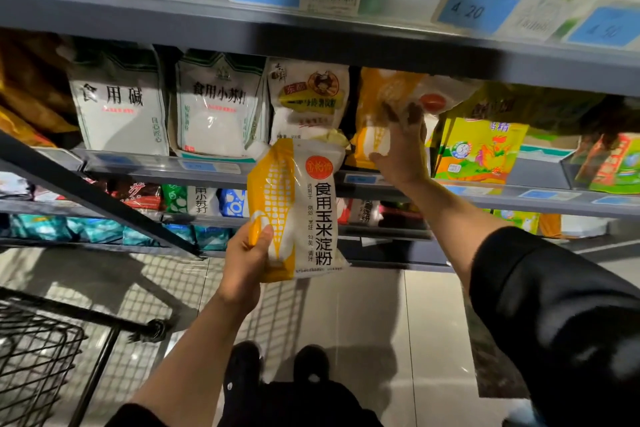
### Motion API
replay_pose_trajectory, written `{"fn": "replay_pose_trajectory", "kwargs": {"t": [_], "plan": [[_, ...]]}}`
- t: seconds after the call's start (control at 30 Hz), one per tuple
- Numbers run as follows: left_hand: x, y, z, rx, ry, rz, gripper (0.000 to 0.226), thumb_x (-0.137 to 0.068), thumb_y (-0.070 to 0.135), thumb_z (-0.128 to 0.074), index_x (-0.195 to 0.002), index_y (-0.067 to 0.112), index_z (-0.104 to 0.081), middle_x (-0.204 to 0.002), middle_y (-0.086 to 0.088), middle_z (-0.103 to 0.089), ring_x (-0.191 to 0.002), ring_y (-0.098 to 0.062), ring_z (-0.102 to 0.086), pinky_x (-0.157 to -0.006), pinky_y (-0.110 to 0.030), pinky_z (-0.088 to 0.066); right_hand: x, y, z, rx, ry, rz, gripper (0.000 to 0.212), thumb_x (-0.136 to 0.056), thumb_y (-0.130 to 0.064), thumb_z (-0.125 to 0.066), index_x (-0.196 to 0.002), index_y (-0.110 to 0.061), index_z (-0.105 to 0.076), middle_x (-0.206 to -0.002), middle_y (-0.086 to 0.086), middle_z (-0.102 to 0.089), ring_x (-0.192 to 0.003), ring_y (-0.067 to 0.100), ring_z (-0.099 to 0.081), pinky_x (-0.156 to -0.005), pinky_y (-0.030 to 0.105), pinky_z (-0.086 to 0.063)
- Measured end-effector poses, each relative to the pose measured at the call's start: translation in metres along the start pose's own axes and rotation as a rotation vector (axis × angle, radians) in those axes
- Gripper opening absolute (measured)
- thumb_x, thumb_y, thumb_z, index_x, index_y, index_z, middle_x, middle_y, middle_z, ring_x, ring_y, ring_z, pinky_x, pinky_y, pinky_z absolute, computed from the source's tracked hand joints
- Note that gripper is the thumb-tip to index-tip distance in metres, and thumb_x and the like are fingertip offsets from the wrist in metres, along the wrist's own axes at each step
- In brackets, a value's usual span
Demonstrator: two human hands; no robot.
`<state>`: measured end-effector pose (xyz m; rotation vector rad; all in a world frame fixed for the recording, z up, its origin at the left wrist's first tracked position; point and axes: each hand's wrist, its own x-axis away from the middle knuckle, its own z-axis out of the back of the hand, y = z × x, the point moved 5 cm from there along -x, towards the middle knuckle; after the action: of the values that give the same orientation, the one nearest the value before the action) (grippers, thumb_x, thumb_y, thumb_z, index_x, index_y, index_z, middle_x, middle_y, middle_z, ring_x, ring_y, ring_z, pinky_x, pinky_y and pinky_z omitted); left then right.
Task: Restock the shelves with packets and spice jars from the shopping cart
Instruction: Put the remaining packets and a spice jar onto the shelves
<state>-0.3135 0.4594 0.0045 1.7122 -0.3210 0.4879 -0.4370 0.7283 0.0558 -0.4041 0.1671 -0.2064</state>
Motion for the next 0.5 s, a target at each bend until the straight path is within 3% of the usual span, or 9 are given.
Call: {"fn": "replay_pose_trajectory", "kwargs": {"t": [0.07,0.1,0.13,0.2,0.27,0.33,0.4,0.5], "plan": [[0.003,0.006,-0.005,0.008,-0.026,-0.016,0.015,-0.099,0.015,-0.051,-0.098,0.018,-0.065,-0.077,0.004,-0.074,-0.068,-0.014,-0.071,-0.052,-0.036,-0.058,0.02,-0.013,0.009,-0.025,0.167,0.055,0.05,-0.083,-0.02,-0.067,-0.129,-0.01,-0.05,-0.136,0.019,-0.045,-0.125,0.036,-0.042,-0.095,0.04,-0.043],[0.005,0.009,-0.009,0.015,-0.051,-0.024,0.015,-0.099,0.015,-0.05,-0.1,0.017,-0.065,-0.081,0.002,-0.075,-0.072,-0.015,-0.072,-0.053,-0.035,-0.058,0.032,-0.019,0.012,-0.053,0.189,0.029,0.031,-0.087,-0.026,-0.064,-0.112,-0.008,-0.058,-0.113,0.017,-0.058,-0.107,0.033,-0.055,-0.081,0.034,-0.046],[0.007,0.013,-0.013,0.021,-0.081,-0.031,0.016,-0.099,0.015,-0.05,-0.102,0.016,-0.066,-0.086,-0.001,-0.076,-0.076,-0.017,-0.072,-0.056,-0.035,-0.059,0.041,-0.021,0.005,-0.118,0.129,-0.023,0.023,-0.09,-0.033,-0.061,-0.09,-0.01,-0.06,-0.088,0.011,-0.062,-0.085,0.028,-0.06,-0.066,0.029,-0.042],[0.01,0.02,-0.019,0.028,-0.122,-0.038,0.019,-0.098,0.016,-0.05,-0.108,0.015,-0.066,-0.093,-0.004,-0.076,-0.081,-0.02,-0.072,-0.064,-0.038,-0.061,0.063,-0.026,-0.015,-0.377,-0.188,-0.225,0.041,-0.089,-0.049,-0.056,-0.065,-0.015,-0.054,-0.064,0.005,-0.059,-0.062,0.024,-0.06,-0.055,0.03,-0.041],[0.013,0.027,-0.024,0.042,-0.162,-0.041,0.023,-0.097,0.016,-0.051,-0.115,0.012,-0.064,-0.1,-0.007,-0.075,-0.088,-0.023,-0.072,-0.074,-0.04,-0.06,0.085,-0.033,-0.029,-0.739,-0.428,-0.381,0.031,-0.088,-0.053,-0.055,-0.082,-0.023,-0.062,-0.078,0.002,-0.07,-0.075,0.022,-0.069,-0.066,0.037,-0.055],[0.016,0.03,-0.027,0.062,-0.21,-0.035,0.032,-0.093,0.02,-0.054,-0.122,0.008,-0.061,-0.109,-0.012,-0.072,-0.099,-0.029,-0.069,-0.085,-0.045,-0.057,0.1,-0.04,-0.029,-1.032,-0.558,-0.462,0.022,-0.094,-0.036,-0.054,-0.107,-0.02,-0.06,-0.09,-0.001,-0.071,-0.083,0.018,-0.069,-0.068,0.036,-0.055],[0.02,0.031,-0.028,0.083,-0.25,-0.026,0.041,-0.087,0.025,-0.057,-0.124,0.007,-0.06,-0.115,-0.015,-0.07,-0.107,-0.033,-0.066,-0.093,-0.05,-0.052,0.104,-0.043,-0.018,-1.131,-0.57,-0.461,0.023,-0.095,-0.023,-0.054,-0.115,-0.012,-0.058,-0.095,0.004,-0.07,-0.086,0.02,-0.068,-0.07,0.036,-0.054],[0.024,0.029,-0.034,0.061,-0.337,-0.063,0.03,-0.092,0.021,-0.054,-0.119,0.013,-0.063,-0.117,-0.013,-0.069,-0.11,-0.031,-0.064,-0.096,-0.048,-0.049,0.101,-0.036,0.0,-1.092,-0.482,-0.407,0.025,-0.094,-0.016,-0.056,-0.118,-0.011,-0.058,-0.106,0.011,-0.069,-0.097,0.027,-0.067,-0.082,0.045,-0.054]]}}
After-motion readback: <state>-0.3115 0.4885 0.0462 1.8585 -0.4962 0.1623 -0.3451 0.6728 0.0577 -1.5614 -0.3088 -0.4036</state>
